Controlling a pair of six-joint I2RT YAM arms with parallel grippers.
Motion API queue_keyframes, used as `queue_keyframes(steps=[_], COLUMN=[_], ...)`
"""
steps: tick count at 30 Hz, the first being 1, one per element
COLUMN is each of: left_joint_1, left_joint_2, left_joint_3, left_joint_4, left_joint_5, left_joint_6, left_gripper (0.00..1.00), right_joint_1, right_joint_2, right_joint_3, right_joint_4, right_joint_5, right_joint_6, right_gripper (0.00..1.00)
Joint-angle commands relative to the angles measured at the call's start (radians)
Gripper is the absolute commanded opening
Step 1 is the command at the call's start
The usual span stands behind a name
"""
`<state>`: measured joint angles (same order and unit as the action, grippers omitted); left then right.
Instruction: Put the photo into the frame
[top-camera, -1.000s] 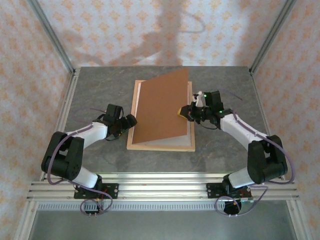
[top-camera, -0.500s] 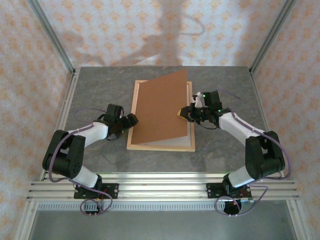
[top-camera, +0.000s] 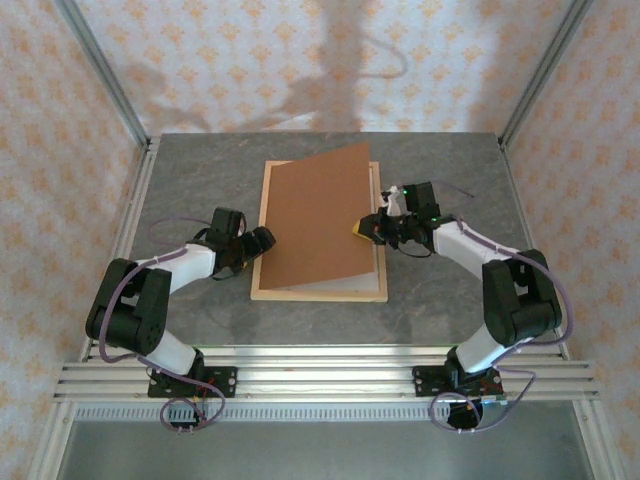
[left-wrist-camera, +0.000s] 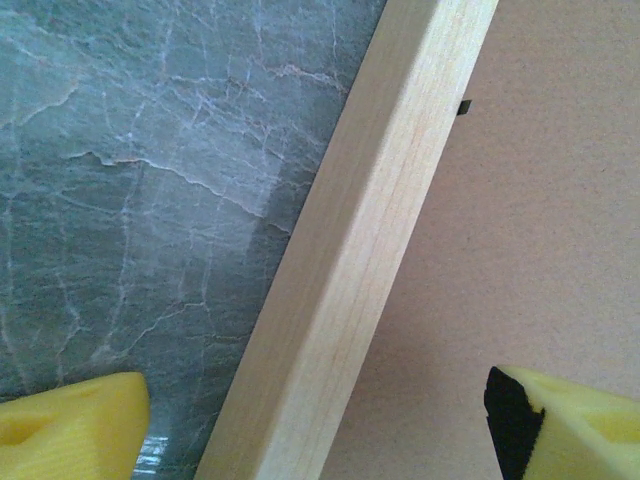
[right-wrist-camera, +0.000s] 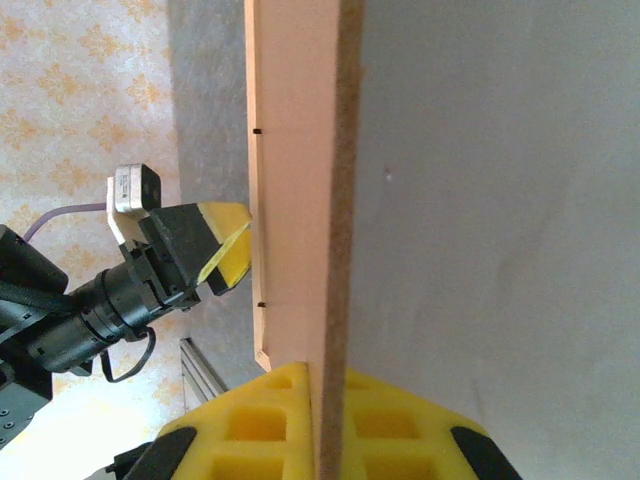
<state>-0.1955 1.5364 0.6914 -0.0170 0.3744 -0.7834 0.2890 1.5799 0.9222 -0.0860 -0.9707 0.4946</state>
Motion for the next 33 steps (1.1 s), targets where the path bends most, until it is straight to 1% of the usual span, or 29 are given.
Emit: queue_keyframes(steps=[1,11,15,24,33], left_joint_1=[-0.022,-0.088,-0.110,-0.159,-0.172], left_joint_2=[0.034,0.030,0.029,0.039,0.042], left_joint_3=[-0.023,-0.010,0.004,0.034,0.037], left_joint_4=[0.071,0.086,0.086,0.092,0.102], left_joint_5=[0.052,0.046,0.045,0.046,0.046], left_joint_6=[-0.028,-0.060,-0.071,-0.088,-0.094], left_gripper=[0.85,0.84,0.84,0.84,0.83], right_joint_1=[0.006,0.011,0.031,0.086,0.132], right_joint_2=[0.035,0.090,0.107,0.160,0.193], right_joint_3=[-0.032,0.005,0.033,0.094,0.147], right_joint_4=[-0.047,-0.115,-0.165,-0.254,-0.315], right_joint_5=[0.063,0.197,0.275,0.404,0.517], right_joint_6=[-0.040,-0.038,-0.046,-0.058,-0.051], right_gripper=[0.00,0.00,0.00,0.00,0.00])
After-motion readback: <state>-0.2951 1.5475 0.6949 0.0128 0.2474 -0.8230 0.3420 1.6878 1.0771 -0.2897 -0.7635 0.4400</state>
